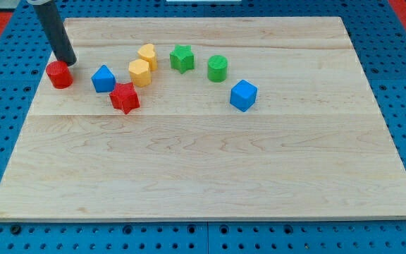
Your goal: Push the red circle below the red star
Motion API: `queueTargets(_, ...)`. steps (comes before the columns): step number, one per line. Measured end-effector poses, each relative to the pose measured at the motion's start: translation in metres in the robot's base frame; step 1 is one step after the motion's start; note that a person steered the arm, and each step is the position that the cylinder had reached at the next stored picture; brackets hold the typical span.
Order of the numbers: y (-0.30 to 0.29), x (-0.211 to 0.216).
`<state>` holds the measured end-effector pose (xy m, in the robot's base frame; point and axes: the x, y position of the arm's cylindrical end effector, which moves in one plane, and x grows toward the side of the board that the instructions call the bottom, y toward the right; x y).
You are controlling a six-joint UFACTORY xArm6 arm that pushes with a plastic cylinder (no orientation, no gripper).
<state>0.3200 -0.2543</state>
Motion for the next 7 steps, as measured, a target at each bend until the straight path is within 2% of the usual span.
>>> queueTargets(1,-0.008,0.0)
queueTargets(5,-0.024,0.057)
queueTargets(7,-0.001,0.098)
